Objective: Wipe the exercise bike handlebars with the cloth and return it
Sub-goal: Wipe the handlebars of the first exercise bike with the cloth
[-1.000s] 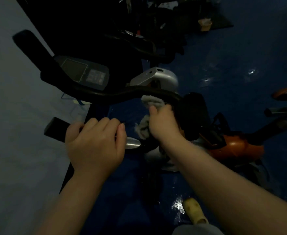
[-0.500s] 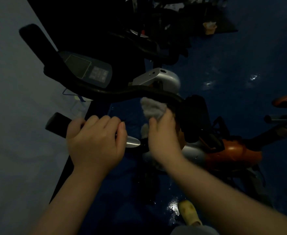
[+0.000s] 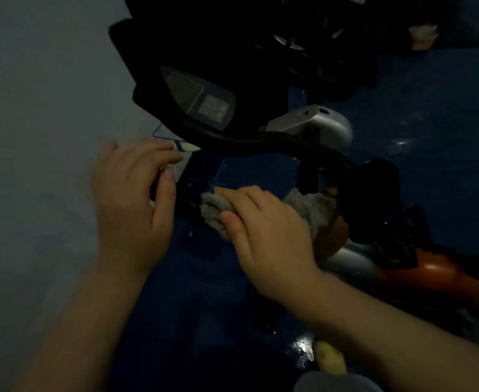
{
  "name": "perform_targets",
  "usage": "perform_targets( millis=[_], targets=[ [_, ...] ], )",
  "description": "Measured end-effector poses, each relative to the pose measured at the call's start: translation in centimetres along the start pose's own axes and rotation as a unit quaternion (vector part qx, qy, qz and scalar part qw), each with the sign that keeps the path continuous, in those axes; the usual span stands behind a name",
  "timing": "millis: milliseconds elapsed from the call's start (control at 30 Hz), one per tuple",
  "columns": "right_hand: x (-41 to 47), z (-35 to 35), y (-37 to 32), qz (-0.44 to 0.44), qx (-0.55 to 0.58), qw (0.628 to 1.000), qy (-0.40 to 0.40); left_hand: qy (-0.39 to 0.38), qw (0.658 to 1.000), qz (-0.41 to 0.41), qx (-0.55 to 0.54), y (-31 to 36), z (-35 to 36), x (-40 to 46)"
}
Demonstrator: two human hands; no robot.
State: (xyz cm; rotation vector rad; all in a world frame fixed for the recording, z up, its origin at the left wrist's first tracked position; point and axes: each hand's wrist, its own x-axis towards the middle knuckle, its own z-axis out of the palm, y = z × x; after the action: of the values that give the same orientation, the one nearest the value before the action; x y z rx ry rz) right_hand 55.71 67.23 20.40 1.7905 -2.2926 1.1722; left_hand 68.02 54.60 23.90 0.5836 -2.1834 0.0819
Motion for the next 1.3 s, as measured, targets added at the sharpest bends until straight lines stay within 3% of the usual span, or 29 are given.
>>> perform_targets(
  millis=[67,233,333,400,567,700,767,833,933,1000,1100,1200,1300],
  targets=[
    [-0.1,-0.7,1.1,-0.022,-0.021,0.999,-0.039,-0.024,0.995,-0.058,-0.073,-0.1,-0.1,-0.1],
    [2.4,0.9,-2.6,-0.034,-0.121,0.992,-0.029,-0.018,0.96,-0.177,-0.216,1.1,0.1,-0.6],
    [4.7,2.4,-5.5,-0.045,-0.043,0.998,0.031,-0.003,0.919,-0.25,-0.306,1.6,0.0,-0.4],
    [3.5,1.7,-4.2,-0.03,-0.023,0.999,-0.002,0.002,0.906,-0.258,-0.334,1.7,0.0,-0.6],
    [1.6,1.0,-2.1,-0.02,-0.032,0.999,-0.007,0.022,0.908,-0.261,-0.326,2.1,0.5,-0.7],
    [3.7,2.8,-4.8,-0.051,0.003,0.995,0.089,0.038,0.908,-0.265,-0.321,2.4,0.7,-0.6],
    [2.0,2.4,-2.9,-0.039,-0.043,0.997,0.053,0.033,0.915,-0.256,-0.309,2.6,0.6,-0.5],
    [-0.4,1.4,0.2,-0.034,-0.064,0.996,0.042,0.045,0.939,-0.229,-0.252,2.5,0.7,-0.6],
    [-1.9,-0.2,4.2,-0.053,-0.062,0.996,0.027,0.05,0.988,-0.132,-0.066,3.3,1.3,-0.6],
    [-0.8,-0.8,5.9,-0.003,-0.028,0.999,0.022,0.024,0.997,-0.068,0.015,4.4,2.3,-0.9],
    [-1.3,-0.2,4.8,0.137,0.052,0.987,0.066,-0.035,0.996,-0.061,0.055,5.9,3.6,-1.5],
    [-3.1,1.3,1.8,0.221,0.145,0.96,0.092,-0.035,0.995,-0.065,0.061,5.7,4.0,-1.7],
    [-0.5,1.0,3.5,0.345,0.166,0.92,0.08,-0.018,0.995,-0.069,0.064,5.7,4.4,-1.5]
  ],
)
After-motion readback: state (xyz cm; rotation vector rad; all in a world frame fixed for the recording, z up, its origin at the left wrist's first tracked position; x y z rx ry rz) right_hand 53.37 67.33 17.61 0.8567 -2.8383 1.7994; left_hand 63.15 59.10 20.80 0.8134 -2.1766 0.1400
